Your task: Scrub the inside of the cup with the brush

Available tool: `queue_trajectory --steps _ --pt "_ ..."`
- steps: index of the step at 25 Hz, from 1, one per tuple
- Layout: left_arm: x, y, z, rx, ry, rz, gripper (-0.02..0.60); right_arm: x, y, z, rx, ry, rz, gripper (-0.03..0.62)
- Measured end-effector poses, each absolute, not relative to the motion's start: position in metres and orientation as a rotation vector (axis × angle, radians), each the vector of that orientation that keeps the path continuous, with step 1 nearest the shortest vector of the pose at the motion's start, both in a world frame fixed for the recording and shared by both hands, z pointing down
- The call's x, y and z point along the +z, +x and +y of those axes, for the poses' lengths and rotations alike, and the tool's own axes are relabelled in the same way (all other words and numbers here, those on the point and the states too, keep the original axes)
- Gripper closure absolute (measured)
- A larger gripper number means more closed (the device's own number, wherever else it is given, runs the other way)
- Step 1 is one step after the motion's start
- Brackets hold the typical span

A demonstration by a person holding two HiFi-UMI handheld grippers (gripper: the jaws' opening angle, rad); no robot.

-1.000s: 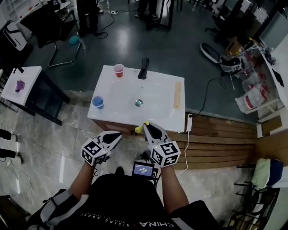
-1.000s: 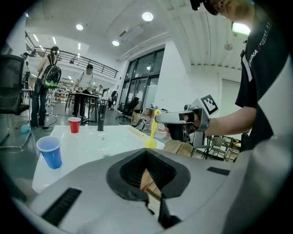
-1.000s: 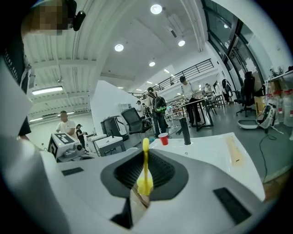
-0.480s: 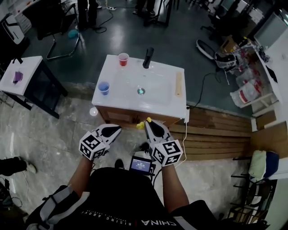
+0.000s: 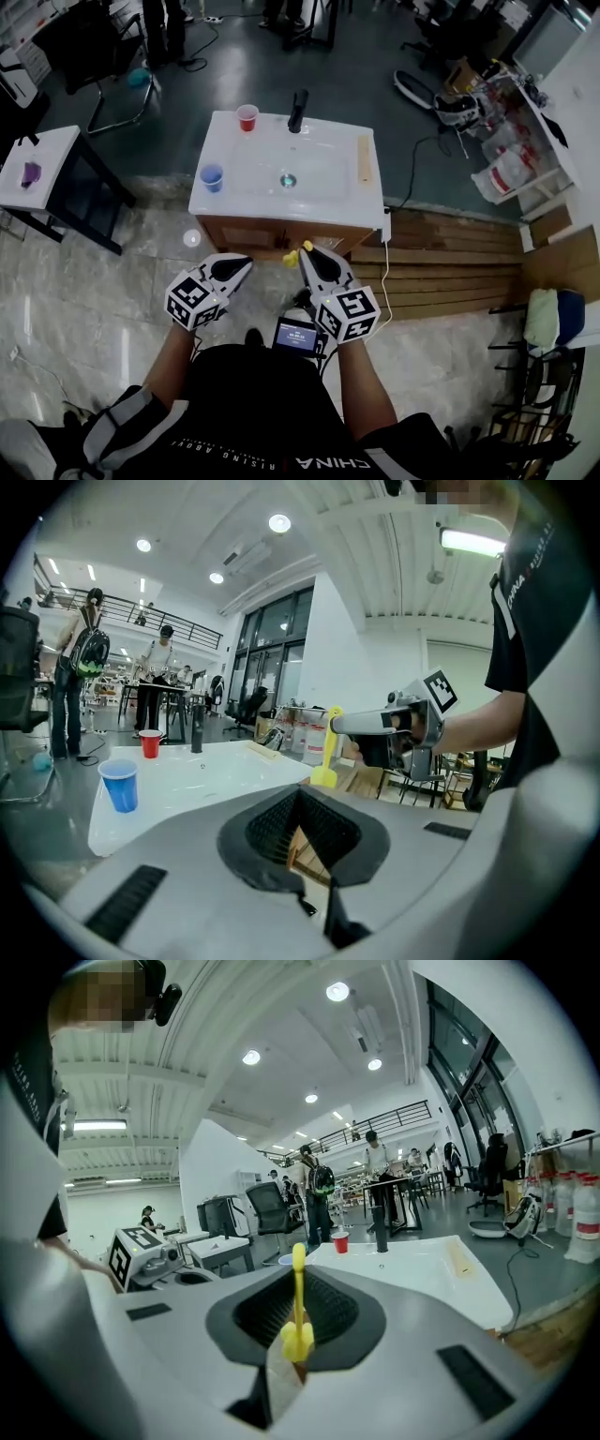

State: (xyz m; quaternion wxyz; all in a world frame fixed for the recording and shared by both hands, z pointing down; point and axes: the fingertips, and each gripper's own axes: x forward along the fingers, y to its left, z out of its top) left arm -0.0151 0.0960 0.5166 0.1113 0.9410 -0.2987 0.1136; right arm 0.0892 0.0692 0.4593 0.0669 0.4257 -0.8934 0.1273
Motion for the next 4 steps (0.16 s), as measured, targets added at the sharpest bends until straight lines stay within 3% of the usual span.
queue_trajectory --steps 4 --pt "0.5124 -0.0160 0.0981 0.325 2.773 -0.871 0.576 0.4537 0.0871 0.0720 0.371 1.298 -2.696 0.554"
